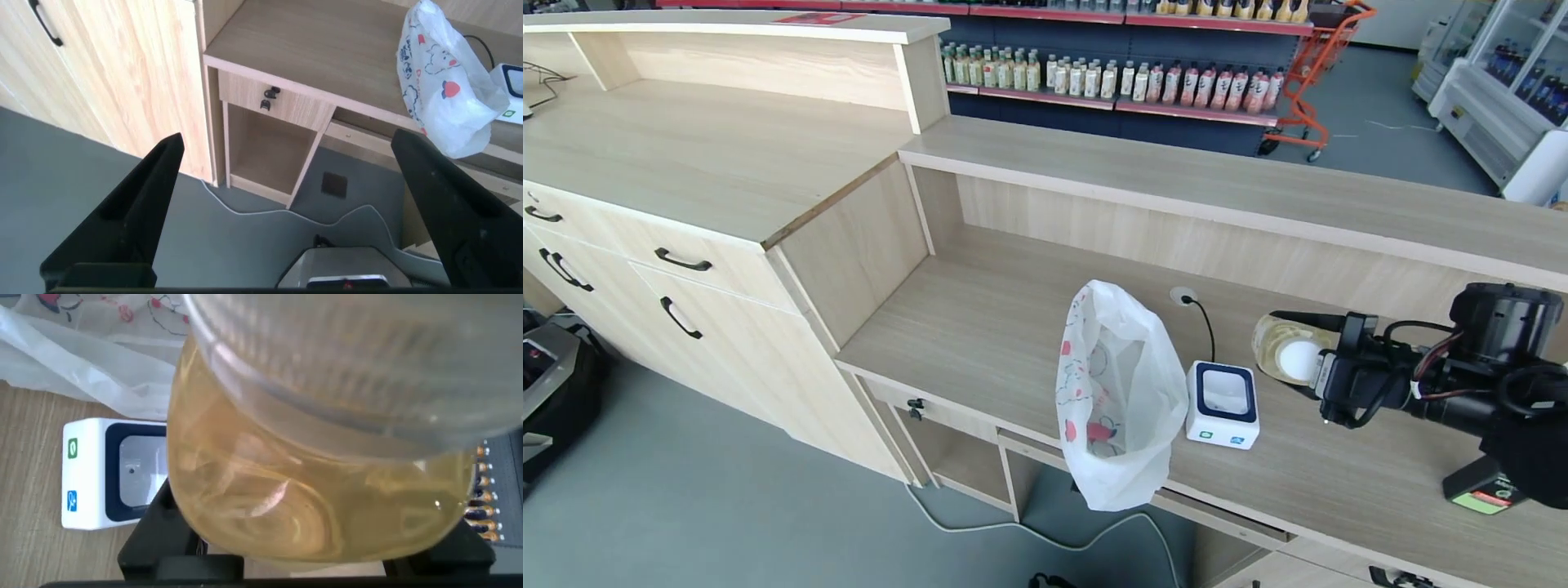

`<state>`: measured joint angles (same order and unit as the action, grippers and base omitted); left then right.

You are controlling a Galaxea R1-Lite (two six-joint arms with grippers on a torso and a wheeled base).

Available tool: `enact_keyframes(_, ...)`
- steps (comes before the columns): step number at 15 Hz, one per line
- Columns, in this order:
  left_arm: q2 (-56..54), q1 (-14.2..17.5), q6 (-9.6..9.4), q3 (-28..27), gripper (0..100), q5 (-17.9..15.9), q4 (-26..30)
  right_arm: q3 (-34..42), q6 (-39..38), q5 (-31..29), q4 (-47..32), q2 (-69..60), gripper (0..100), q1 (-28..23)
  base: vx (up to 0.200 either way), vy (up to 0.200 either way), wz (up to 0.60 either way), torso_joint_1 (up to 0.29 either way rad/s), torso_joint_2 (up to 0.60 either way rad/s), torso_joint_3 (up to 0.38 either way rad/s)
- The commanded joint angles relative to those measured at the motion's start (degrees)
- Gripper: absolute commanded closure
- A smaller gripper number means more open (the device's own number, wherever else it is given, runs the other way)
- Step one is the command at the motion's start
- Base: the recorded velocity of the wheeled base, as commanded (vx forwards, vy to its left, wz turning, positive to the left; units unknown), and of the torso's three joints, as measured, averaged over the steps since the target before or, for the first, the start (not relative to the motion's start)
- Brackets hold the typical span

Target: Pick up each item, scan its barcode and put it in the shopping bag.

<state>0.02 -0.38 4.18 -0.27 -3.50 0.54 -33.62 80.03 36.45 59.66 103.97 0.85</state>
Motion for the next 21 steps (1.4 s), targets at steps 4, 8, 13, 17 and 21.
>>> enact_keyframes(4, 0.0, 0.0, 0.04, 0.0, 0, 0.0, 0.1, -0.7, 0.4, 3.0, 8.1, 9.0, 100, 0.4, 0.0, 0.0, 0.0, 0.0, 0.0, 0.0)
enact_keyframes(8, 0.0, 0.0, 0.04, 0.0, 0, 0.0, 0.0, -1.4, 1.4, 3.0, 13.1, 13.4, 100, 0.4, 0.0, 0.0, 0.0, 0.0, 0.0, 0.0)
enact_keyframes(13, 0.0, 0.0, 0.04, 0.0, 0, 0.0, 0.0, -1.5, 3.3, 3.0, 13.6, 16.7, 100, 0.5, 0.0, 0.0, 0.0, 0.0, 0.0, 0.0)
enact_keyframes(17, 0.0, 0.0, 0.04, 0.0, 0, 0.0, 0.0, -1.7, 3.6, 3.0, 14.4, 18.3, 100, 0.5, 0.0, 0.0, 0.0, 0.0, 0.0, 0.0)
enact_keyframes(21, 0.0, 0.0, 0.04, 0.0, 0, 0.0, 0.0, -3.6, 3.5, 2.9, 15.7, 20.2, 100, 0.7, 0.0, 0.0, 0.0, 0.0, 0.0, 0.0)
